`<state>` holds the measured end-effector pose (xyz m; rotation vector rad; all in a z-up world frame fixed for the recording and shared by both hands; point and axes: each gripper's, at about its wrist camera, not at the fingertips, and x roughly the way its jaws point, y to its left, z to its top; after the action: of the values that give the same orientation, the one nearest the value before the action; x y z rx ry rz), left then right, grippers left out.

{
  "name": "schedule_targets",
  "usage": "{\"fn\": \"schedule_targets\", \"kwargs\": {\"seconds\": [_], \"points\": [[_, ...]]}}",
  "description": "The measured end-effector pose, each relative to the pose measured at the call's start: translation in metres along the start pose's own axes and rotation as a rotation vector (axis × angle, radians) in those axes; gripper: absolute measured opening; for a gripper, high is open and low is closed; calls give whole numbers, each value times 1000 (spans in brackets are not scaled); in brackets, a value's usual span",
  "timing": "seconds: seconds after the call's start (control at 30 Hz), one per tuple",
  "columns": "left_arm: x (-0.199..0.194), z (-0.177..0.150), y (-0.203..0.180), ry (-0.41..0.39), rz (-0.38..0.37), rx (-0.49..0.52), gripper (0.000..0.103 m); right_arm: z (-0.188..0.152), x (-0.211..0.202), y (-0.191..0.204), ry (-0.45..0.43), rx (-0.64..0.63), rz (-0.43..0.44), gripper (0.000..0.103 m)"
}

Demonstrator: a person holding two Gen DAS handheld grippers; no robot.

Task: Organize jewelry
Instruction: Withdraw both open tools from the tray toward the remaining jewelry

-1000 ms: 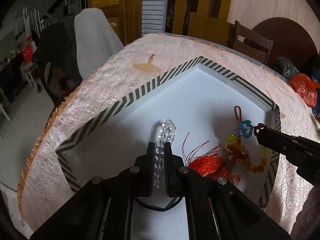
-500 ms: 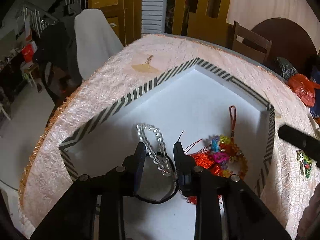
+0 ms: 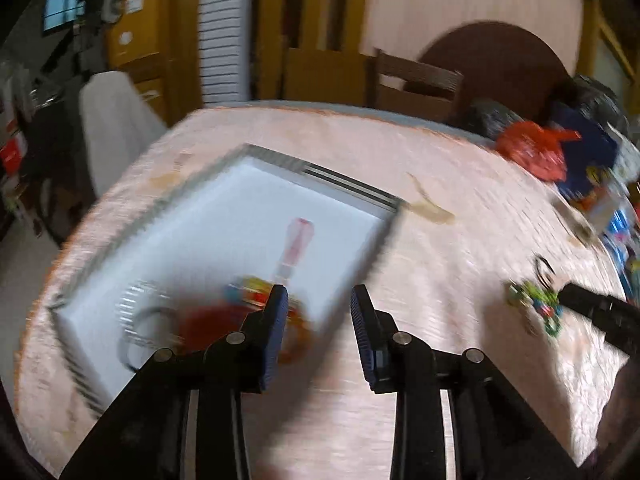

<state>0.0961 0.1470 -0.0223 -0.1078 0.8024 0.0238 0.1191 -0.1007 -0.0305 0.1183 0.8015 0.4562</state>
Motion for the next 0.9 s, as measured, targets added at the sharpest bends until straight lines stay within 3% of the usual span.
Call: {"fn": "schedule_targets", "kwargs": {"seconds": [0.17, 0.33, 0.5, 0.9], "points": [[24, -24, -53, 70, -70, 64, 47, -23, -36, -90, -25, 155, -114, 37], [46, -43, -87, 118, -76, 105, 47, -49, -52, -141, -53, 287, -170, 37], [51, -47, -97, 90, -49, 137, 49, -54, -43, -157, -37, 300, -202, 37], [51, -48, -91, 88, -73, 103, 53, -12, 15, -145, -9, 154, -186, 37]]}}
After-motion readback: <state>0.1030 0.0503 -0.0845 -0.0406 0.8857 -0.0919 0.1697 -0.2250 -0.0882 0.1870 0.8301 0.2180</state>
